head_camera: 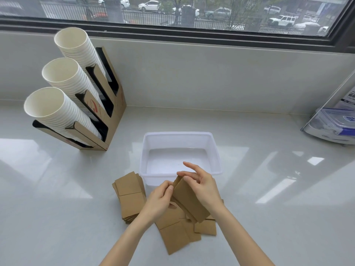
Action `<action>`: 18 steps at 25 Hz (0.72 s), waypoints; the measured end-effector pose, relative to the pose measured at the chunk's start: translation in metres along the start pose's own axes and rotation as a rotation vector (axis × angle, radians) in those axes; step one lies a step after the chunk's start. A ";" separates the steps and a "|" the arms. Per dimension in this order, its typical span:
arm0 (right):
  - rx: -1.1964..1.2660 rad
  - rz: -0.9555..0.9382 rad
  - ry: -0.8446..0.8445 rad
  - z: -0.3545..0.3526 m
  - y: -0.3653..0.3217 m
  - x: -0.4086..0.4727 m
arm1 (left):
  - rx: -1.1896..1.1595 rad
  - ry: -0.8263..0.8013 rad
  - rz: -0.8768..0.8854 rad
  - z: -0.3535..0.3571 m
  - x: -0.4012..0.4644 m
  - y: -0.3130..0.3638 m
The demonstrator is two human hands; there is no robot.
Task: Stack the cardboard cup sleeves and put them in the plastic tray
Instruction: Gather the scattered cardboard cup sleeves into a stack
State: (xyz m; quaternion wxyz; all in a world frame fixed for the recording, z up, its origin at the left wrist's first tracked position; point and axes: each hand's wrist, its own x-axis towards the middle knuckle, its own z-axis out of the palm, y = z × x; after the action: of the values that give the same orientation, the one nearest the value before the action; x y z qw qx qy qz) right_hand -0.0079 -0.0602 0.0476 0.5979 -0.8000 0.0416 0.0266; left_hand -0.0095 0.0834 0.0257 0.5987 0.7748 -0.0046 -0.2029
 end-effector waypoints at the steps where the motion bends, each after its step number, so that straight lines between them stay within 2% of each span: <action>1: -0.002 -0.003 -0.002 0.004 0.000 0.000 | -0.019 -0.011 -0.004 0.001 -0.001 0.001; 7: -0.076 -0.038 -0.024 0.010 0.005 0.001 | 0.146 -0.003 0.035 0.002 -0.001 -0.002; 11: -0.034 -0.010 0.111 -0.010 0.016 -0.003 | 0.132 0.063 0.003 -0.007 -0.001 -0.006; 13: -0.038 0.053 0.221 -0.022 0.030 -0.006 | 0.114 0.084 -0.018 -0.011 0.000 -0.009; 15: -0.126 0.178 0.257 -0.030 0.046 -0.010 | 0.110 0.099 -0.037 -0.014 0.000 -0.011; 18: -0.464 0.383 0.092 -0.031 0.069 -0.017 | 0.105 0.114 -0.057 -0.015 0.000 -0.013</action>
State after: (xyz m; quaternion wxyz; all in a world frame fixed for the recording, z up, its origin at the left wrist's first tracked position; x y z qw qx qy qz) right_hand -0.0314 -0.1084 -0.0084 0.3810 -0.8931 0.2116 0.1116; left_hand -0.0079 0.1008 0.0170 0.5503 0.8154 0.0408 -0.1748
